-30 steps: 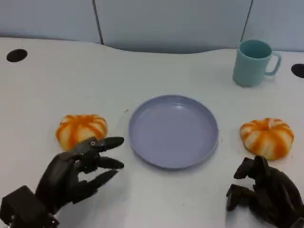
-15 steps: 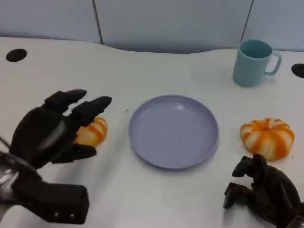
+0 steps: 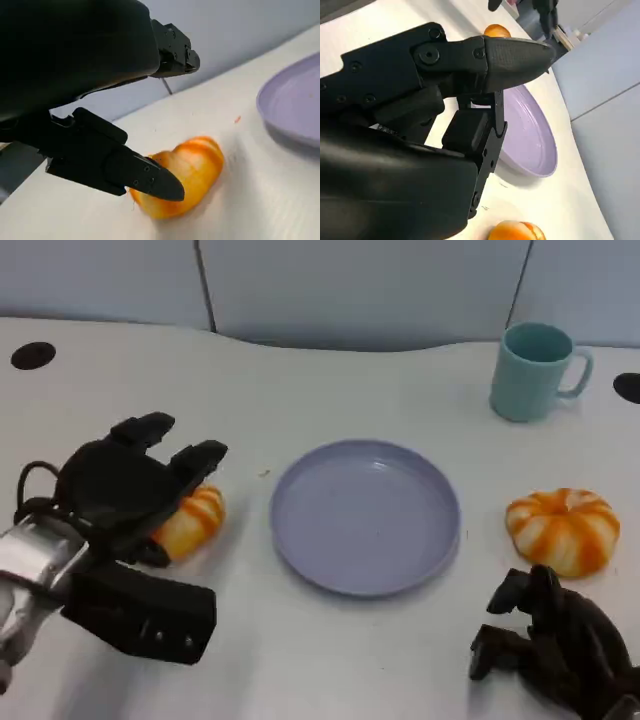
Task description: Grasp the bread from the table and place it into the plate.
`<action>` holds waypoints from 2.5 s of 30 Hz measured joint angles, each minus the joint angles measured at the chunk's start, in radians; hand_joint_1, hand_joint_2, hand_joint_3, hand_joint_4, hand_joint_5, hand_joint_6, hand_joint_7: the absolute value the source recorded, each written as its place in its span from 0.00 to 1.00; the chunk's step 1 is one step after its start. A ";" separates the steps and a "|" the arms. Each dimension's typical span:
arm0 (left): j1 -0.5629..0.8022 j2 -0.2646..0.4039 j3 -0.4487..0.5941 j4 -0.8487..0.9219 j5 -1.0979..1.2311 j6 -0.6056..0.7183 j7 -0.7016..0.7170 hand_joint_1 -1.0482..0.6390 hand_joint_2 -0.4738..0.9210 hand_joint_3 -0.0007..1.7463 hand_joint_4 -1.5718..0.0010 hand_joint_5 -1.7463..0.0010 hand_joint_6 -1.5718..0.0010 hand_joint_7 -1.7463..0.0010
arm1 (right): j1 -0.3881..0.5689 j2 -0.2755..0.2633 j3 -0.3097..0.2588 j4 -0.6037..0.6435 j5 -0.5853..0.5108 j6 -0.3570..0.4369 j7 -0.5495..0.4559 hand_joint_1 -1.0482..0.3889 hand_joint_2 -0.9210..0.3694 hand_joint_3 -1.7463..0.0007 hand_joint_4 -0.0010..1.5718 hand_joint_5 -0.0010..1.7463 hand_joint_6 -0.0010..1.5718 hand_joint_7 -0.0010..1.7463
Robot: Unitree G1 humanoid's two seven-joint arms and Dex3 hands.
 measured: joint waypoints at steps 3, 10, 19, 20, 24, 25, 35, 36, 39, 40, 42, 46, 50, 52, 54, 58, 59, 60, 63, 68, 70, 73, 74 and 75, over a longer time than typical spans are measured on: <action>-0.045 -0.002 -0.047 0.077 -0.008 0.014 -0.019 0.27 0.89 0.00 1.00 1.00 0.96 1.00 | 0.003 0.003 -0.001 -0.007 0.001 0.006 -0.005 0.40 0.00 0.76 0.83 0.62 0.78 0.54; -0.171 -0.052 -0.144 0.302 -0.032 0.068 -0.053 0.26 0.86 0.00 1.00 1.00 0.99 1.00 | 0.011 0.004 -0.004 -0.022 0.002 0.017 -0.011 0.40 0.00 0.76 0.83 0.62 0.78 0.54; -0.348 -0.172 -0.281 0.699 -0.047 0.087 0.029 0.27 0.86 0.00 1.00 1.00 0.98 0.99 | 0.040 0.007 0.001 -0.051 0.001 0.013 0.001 0.40 0.00 0.75 0.82 0.63 0.77 0.55; -0.354 -0.175 -0.290 0.715 -0.049 0.086 0.039 0.27 0.86 0.00 1.00 1.00 0.98 0.99 | 0.044 0.007 0.001 -0.054 0.001 0.013 0.001 0.40 0.00 0.75 0.82 0.63 0.77 0.55; -0.377 -0.205 -0.319 0.787 -0.056 0.093 0.082 0.27 0.87 0.01 1.00 1.00 1.00 1.00 | 0.051 0.001 -0.002 -0.057 0.002 0.013 0.006 0.39 0.00 0.76 0.82 0.63 0.76 0.55; -0.383 -0.214 -0.324 0.802 -0.059 0.097 0.092 0.27 0.87 0.00 1.00 1.00 1.00 1.00 | 0.053 -0.001 -0.002 -0.058 0.003 0.014 0.008 0.39 0.00 0.77 0.82 0.64 0.76 0.56; -0.419 -0.273 -0.335 0.865 -0.124 0.141 0.098 0.30 0.89 0.01 0.99 1.00 0.98 0.99 | 0.074 -0.010 -0.011 -0.088 0.022 0.050 0.017 0.39 0.00 0.75 0.79 0.67 0.73 0.60; -0.420 -0.275 -0.334 0.866 -0.131 0.140 0.091 0.31 0.89 0.01 0.99 1.00 0.97 0.99 | 0.077 -0.010 -0.010 -0.091 0.022 0.051 0.017 0.39 0.00 0.74 0.79 0.67 0.72 0.60; -0.424 -0.277 -0.327 0.874 -0.162 0.133 0.059 0.43 0.95 0.01 0.86 0.95 0.81 0.96 | 0.095 -0.012 -0.009 -0.107 0.020 0.049 0.018 0.40 0.00 0.75 0.79 0.68 0.72 0.61; -0.424 -0.277 -0.324 0.875 -0.169 0.128 0.058 0.47 0.97 0.01 0.79 0.94 0.73 0.97 | 0.101 -0.012 -0.009 -0.114 0.020 0.051 0.015 0.40 0.00 0.75 0.79 0.68 0.73 0.61; -0.422 -0.277 -0.321 0.876 -0.182 0.109 0.070 0.50 0.99 0.00 0.74 0.95 0.66 0.98 | 0.108 -0.012 -0.009 -0.124 0.021 0.055 0.009 0.40 0.00 0.75 0.78 0.68 0.73 0.61; -0.420 -0.277 -0.324 0.876 -0.198 0.087 0.104 0.46 1.00 0.11 0.38 0.84 0.36 0.96 | 0.115 -0.012 -0.008 -0.137 0.020 0.063 0.002 0.40 0.00 0.75 0.79 0.69 0.73 0.62; -0.415 -0.277 -0.333 0.875 -0.199 0.091 0.178 0.42 1.00 0.16 0.56 0.08 0.48 0.46 | 0.117 -0.012 -0.007 -0.147 0.019 0.070 -0.012 0.41 0.00 0.75 0.78 0.71 0.71 0.64; -0.403 -0.278 -0.337 0.875 -0.198 0.099 0.224 0.41 1.00 0.20 0.59 0.03 0.61 0.22 | 0.118 -0.012 -0.008 -0.148 0.019 0.070 -0.014 0.41 0.00 0.75 0.77 0.71 0.71 0.65; -0.396 -0.278 -0.344 0.876 -0.198 0.105 0.248 0.41 1.00 0.21 0.60 0.01 0.65 0.15 | 0.119 -0.012 -0.008 -0.149 0.019 0.070 -0.014 0.40 0.00 0.75 0.77 0.71 0.70 0.65; -0.381 -0.275 -0.349 0.875 -0.201 0.094 0.304 0.45 1.00 0.20 0.58 0.00 0.65 0.14 | 0.124 -0.012 -0.008 -0.155 0.020 0.075 -0.021 0.41 0.00 0.75 0.77 0.71 0.71 0.65; -0.378 -0.274 -0.348 0.875 -0.202 0.087 0.316 0.46 1.00 0.21 0.57 0.00 0.68 0.06 | 0.124 -0.012 -0.008 -0.156 0.020 0.076 -0.022 0.41 0.00 0.75 0.77 0.71 0.71 0.65; -0.376 -0.272 -0.347 0.875 -0.206 0.080 0.326 0.47 1.00 0.21 0.57 0.00 0.69 0.03 | 0.126 -0.012 -0.008 -0.158 0.020 0.076 -0.022 0.41 0.00 0.75 0.77 0.71 0.71 0.65; -0.369 -0.264 -0.341 0.876 -0.208 0.058 0.356 0.49 1.00 0.21 0.54 0.00 0.68 0.01 | 0.129 -0.012 -0.006 -0.161 0.019 0.076 -0.022 0.40 0.00 0.74 0.78 0.70 0.72 0.64; -0.357 -0.254 -0.332 0.876 -0.210 0.021 0.415 0.49 0.99 0.19 0.53 0.00 0.65 0.00 | 0.128 -0.012 -0.005 -0.161 0.018 0.072 -0.022 0.40 0.00 0.75 0.79 0.70 0.72 0.63; -0.355 -0.252 -0.314 0.876 -0.229 -0.004 0.453 0.50 0.98 0.17 0.52 0.00 0.66 0.00 | 0.124 -0.011 -0.005 -0.156 0.020 0.073 -0.022 0.40 0.00 0.75 0.79 0.69 0.73 0.63; -0.356 -0.250 -0.294 0.874 -0.246 -0.036 0.481 0.50 0.99 0.17 0.50 0.00 0.64 0.00 | 0.112 -0.010 -0.005 -0.147 0.020 0.076 -0.027 0.40 0.00 0.76 0.79 0.69 0.73 0.63; -0.356 -0.250 -0.292 0.874 -0.247 -0.046 0.483 0.49 1.00 0.19 0.51 0.00 0.64 0.00 | 0.110 -0.010 -0.005 -0.146 0.020 0.077 -0.028 0.40 0.00 0.76 0.79 0.69 0.73 0.63; -0.356 -0.250 -0.289 0.874 -0.249 -0.054 0.485 0.49 1.00 0.20 0.51 0.00 0.64 0.00 | 0.108 -0.010 -0.005 -0.144 0.020 0.077 -0.028 0.40 0.00 0.76 0.79 0.69 0.73 0.62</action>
